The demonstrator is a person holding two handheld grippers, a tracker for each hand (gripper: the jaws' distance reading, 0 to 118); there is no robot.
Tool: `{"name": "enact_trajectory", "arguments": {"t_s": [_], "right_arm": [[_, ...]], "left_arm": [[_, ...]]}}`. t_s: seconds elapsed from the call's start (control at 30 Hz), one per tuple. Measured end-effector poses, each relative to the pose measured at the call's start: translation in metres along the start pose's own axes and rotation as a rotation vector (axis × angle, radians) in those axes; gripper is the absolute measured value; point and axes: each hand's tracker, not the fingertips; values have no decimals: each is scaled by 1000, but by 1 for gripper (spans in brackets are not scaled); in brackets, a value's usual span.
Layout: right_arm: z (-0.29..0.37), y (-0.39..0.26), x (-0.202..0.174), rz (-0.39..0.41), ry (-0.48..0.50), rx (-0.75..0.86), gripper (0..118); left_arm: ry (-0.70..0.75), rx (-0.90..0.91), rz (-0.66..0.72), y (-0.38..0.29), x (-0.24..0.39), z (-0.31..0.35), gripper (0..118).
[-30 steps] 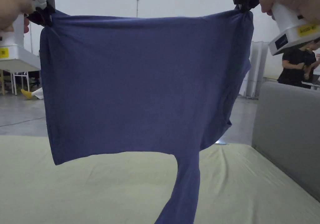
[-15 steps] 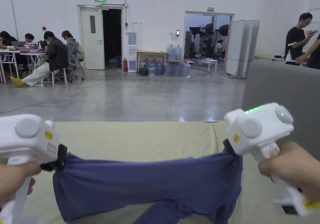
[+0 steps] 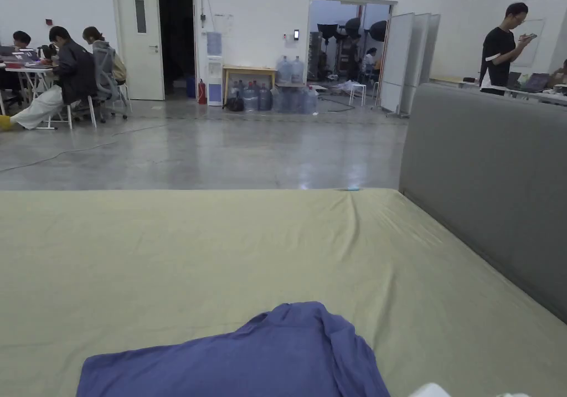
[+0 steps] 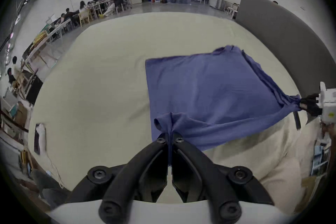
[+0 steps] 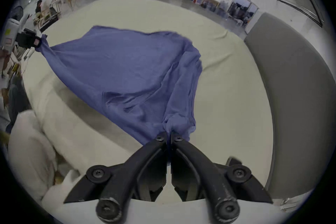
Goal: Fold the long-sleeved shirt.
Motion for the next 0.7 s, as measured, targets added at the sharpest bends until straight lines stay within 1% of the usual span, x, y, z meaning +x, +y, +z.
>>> {"name": "enact_trajectory", "arguments": {"t_s": [0.1, 0.2, 0.33, 0.4, 0.47, 0.5, 0.6, 0.7], "right_arm": [[2, -30, -13, 7, 59, -69, 0], [2, -52, -29, 59, 79, -126, 0], [-4, -73, -44, 45, 102, -181, 0], [-10, -79, -48, 44, 109, -227, 0], [-17, -84, -49, 26, 126, -265, 0], [-23, -88, -46, -1, 141, -278, 0], [-35, -90, -42, -39, 158, -283, 0], [-48, -93, -36, -108, 187, -314, 0]], "left_arm": [[-19, -59, 16, -34, -10, -1, 0], [-24, -99, 5, -59, -14, -5, 0], [-25, -176, -19, -79, -10, -16, 0], [-1, -211, -50, -88, -9, -27, 0], [7, -232, -62, -94, -10, -36, 0], [6, -241, -59, -99, -11, -44, 0], [11, -278, -29, -106, -15, -63, 0], [33, -271, -60, -108, -6, -64, 0]]}}
